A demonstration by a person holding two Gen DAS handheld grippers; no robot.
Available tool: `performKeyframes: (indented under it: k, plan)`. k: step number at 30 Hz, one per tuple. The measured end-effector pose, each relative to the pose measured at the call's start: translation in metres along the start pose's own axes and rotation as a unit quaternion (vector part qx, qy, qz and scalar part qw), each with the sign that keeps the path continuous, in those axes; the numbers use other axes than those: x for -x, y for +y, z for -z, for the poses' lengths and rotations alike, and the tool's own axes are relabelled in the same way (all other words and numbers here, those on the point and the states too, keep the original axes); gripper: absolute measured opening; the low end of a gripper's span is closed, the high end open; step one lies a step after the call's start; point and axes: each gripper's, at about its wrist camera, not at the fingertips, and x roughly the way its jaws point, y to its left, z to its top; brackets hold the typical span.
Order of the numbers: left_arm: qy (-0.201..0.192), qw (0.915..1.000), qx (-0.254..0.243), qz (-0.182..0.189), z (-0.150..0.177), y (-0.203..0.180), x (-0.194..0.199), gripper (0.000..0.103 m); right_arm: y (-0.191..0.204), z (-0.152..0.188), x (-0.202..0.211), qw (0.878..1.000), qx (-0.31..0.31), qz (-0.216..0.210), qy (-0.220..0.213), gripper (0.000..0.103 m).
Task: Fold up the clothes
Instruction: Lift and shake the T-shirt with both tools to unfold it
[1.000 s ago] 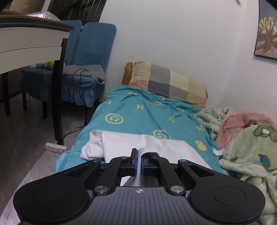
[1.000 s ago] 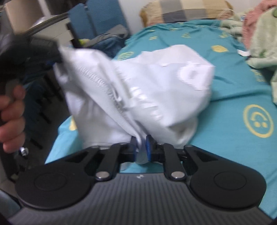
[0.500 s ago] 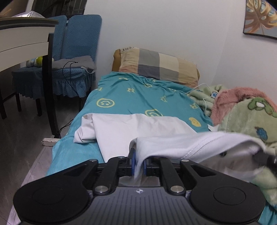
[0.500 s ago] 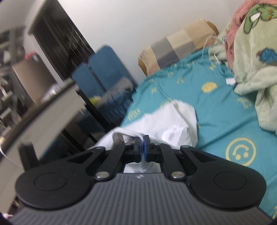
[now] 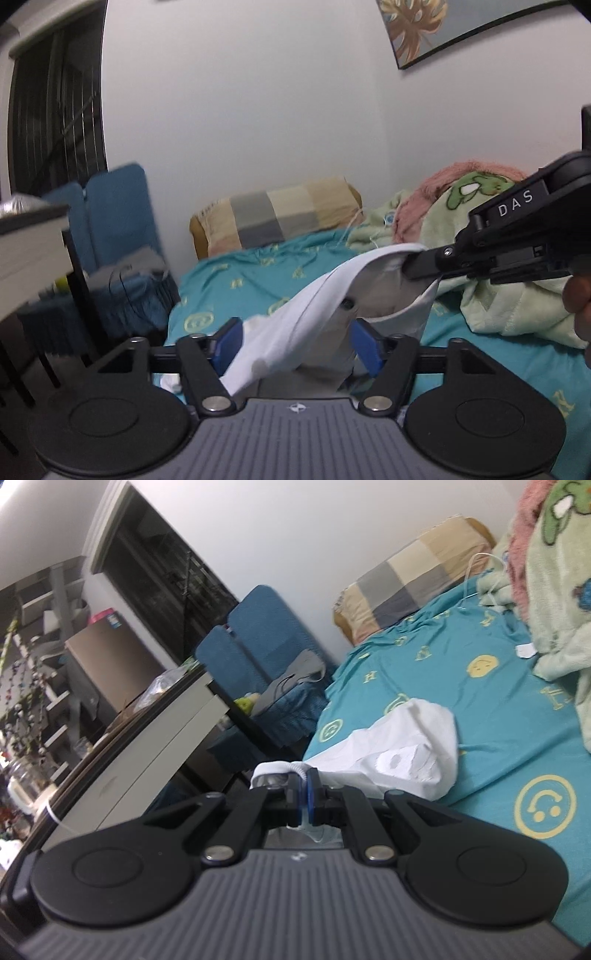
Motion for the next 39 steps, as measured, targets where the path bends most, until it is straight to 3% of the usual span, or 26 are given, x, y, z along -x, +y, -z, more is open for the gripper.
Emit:
performKeyframes:
  k: [3,6,9,13,16,20,24,28,31,33,35,39]
  plan:
    - [-0.013,0.999,0.036,-0.024,0.0,-0.006,-0.02,0.078,0.002,0.003,0.0,1.0,-0.001,-0.002,0.006,0.006]
    - [-0.006,0.9942,0.079,-0.073,0.002,-0.002,-0.042,0.079,0.002,0.006,-0.001,1.0,0.003,0.007,0.007,0.006]
    - [0.042,0.9834,0.145,-0.1,0.009,0.011,-0.052,0.078,0.003,0.009,-0.003,0.999,0.011,0.039,0.0,0.006]
    - [0.098,0.9643,0.201,-0.143,0.015,0.034,-0.046,0.077,0.007,0.014,-0.008,0.992,0.049,0.115,-0.013,0.006]
    - [0.082,0.9563,0.237,-0.15,0.013,0.053,-0.024,0.075,0.006,0.018,-0.012,0.986,0.061,0.154,-0.008,0.006]
    - [0.014,0.9526,0.247,-0.178,0.004,0.071,-0.002,0.073,-0.001,0.024,-0.017,0.981,0.058,0.183,0.017,0.008]
    - [0.012,0.9545,0.25,-0.163,0.001,0.078,0.0,0.073,-0.015,0.032,-0.023,0.977,0.031,0.204,0.05,0.008]
    - [0.053,0.9718,0.203,-0.107,0.0,0.066,0.001,0.073,-0.03,0.038,-0.032,0.975,-0.003,0.208,0.074,0.009]
    - [0.072,0.9876,0.13,-0.051,0.003,0.042,0.0,0.073,-0.033,0.036,-0.03,0.982,-0.03,0.174,0.067,0.007]
    - [0.065,0.9952,0.061,-0.04,0.007,0.015,0.001,0.073,-0.032,0.034,-0.027,0.986,-0.046,0.147,0.055,0.007]
    - [0.054,0.9976,-0.001,-0.043,0.011,-0.01,0.001,0.074,-0.025,0.028,-0.019,0.992,-0.05,0.112,0.032,0.006]
    - [0.039,0.9969,-0.023,-0.065,0.019,-0.036,-0.008,0.077,-0.006,0.017,-0.001,0.998,-0.039,0.043,-0.015,0.006]
